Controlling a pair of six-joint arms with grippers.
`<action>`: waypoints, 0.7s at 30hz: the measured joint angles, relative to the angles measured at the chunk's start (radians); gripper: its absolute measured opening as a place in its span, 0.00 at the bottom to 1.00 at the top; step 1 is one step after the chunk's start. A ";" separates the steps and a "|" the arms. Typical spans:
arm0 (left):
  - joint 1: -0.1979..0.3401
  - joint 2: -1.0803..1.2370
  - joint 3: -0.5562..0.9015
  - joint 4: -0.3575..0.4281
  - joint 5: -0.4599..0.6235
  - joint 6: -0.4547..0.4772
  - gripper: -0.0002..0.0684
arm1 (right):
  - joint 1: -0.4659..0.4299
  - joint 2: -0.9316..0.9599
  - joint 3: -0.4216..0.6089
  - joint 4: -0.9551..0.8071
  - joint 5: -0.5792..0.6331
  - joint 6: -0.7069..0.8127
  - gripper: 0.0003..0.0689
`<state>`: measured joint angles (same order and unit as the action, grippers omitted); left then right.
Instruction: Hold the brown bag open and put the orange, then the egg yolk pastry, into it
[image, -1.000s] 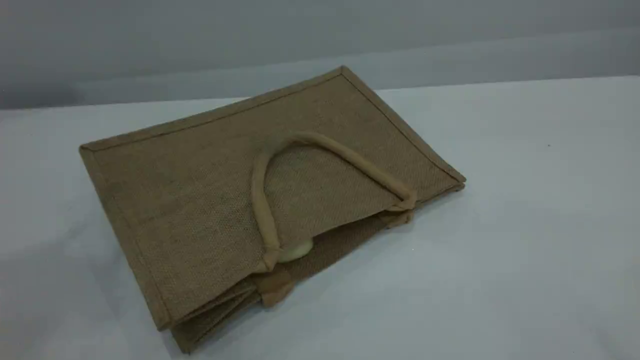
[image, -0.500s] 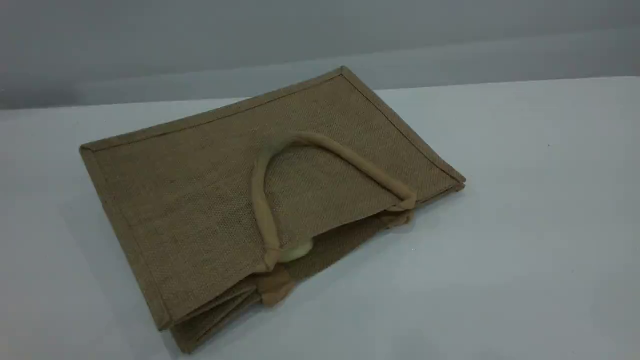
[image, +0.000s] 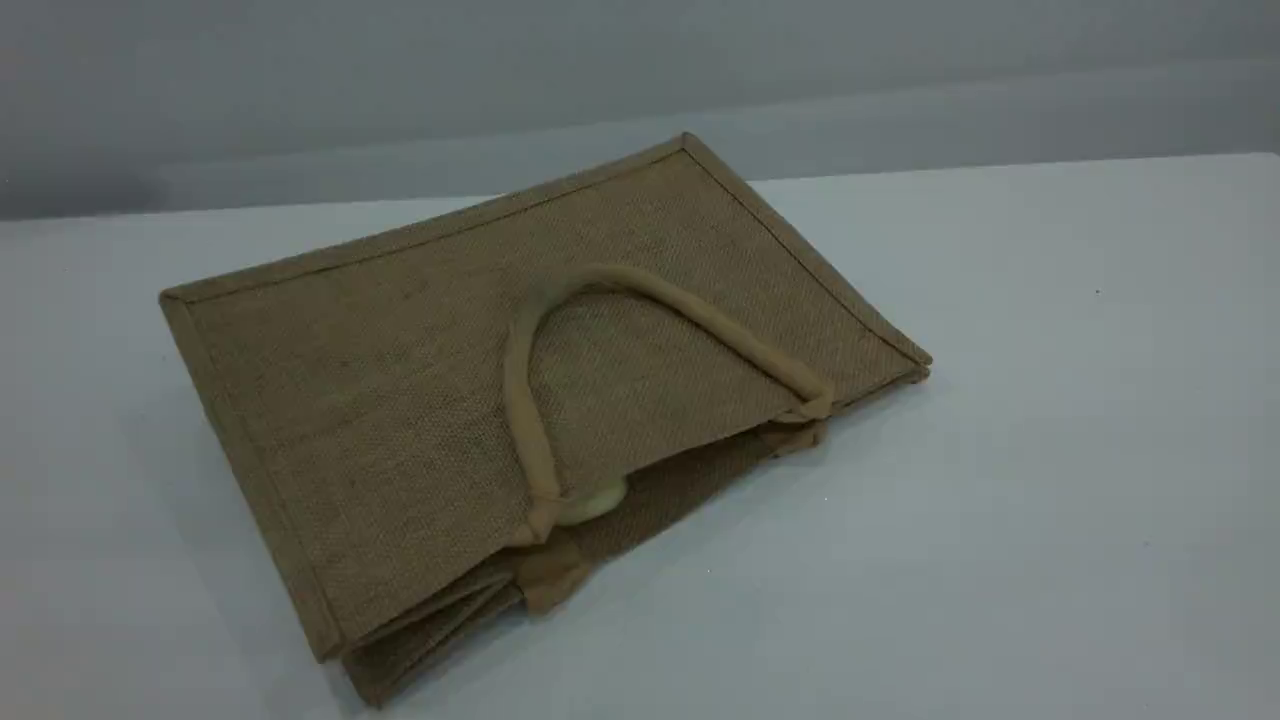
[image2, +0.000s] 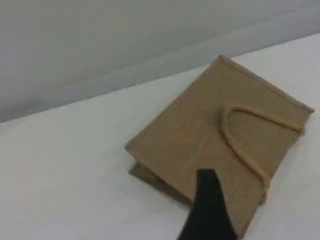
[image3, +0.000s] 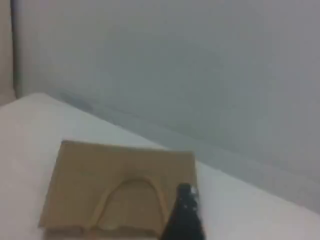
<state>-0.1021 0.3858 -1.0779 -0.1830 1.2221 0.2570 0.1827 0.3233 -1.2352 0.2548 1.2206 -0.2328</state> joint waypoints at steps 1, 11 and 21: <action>0.000 -0.020 0.022 -0.001 0.000 0.000 0.71 | 0.000 -0.024 0.034 0.000 0.000 0.000 0.80; 0.000 -0.133 0.255 -0.003 -0.001 -0.001 0.71 | 0.000 -0.193 0.395 -0.045 0.000 0.000 0.80; 0.000 -0.142 0.435 -0.003 -0.004 -0.001 0.71 | -0.003 -0.194 0.672 -0.060 -0.090 -0.004 0.80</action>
<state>-0.1021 0.2440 -0.6432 -0.1861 1.2182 0.2562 0.1797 0.1291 -0.5632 0.1951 1.1301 -0.2369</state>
